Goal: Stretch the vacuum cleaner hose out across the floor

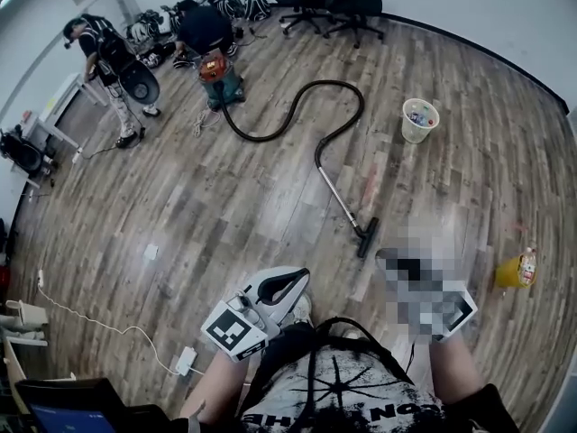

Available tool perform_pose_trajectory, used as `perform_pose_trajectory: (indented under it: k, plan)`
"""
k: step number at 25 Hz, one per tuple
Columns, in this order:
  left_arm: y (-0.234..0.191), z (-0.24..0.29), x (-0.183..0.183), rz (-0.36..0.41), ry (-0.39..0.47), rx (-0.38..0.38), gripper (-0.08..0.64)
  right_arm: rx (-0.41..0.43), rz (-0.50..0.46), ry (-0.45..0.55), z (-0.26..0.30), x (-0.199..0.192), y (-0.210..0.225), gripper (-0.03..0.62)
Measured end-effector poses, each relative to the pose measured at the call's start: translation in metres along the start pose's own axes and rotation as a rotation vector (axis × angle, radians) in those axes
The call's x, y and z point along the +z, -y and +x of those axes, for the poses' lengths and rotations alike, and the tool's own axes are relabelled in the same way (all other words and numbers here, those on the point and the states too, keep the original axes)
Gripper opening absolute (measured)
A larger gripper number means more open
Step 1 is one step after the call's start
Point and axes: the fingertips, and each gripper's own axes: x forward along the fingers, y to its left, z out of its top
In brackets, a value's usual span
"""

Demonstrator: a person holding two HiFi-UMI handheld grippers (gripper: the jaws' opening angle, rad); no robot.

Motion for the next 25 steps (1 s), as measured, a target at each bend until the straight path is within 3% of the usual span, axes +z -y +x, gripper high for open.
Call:
perform_pose_trajectory:
  k: [10,12,19,25]
  plan:
    - [-0.129,-0.017,0.015,0.032,0.043,-0.106,-0.003,-0.133,-0.022,-0.012,0.115,0.013,0.026,0.005]
    - [-0.149,-0.018,0.009,0.027,0.018,-0.115,-0.003,-0.149,-0.023,-0.012,0.131,0.014,0.033,0.005]
    - [-0.186,-0.016,0.005,-0.006,0.024,-0.131,-0.003,-0.169,-0.025,-0.054,0.161,0.011,0.047,0.005]
    - [-0.214,0.011,0.003,-0.016,0.009,-0.132,-0.003,-0.176,-0.002,-0.049,0.179,0.004,0.085,0.005]
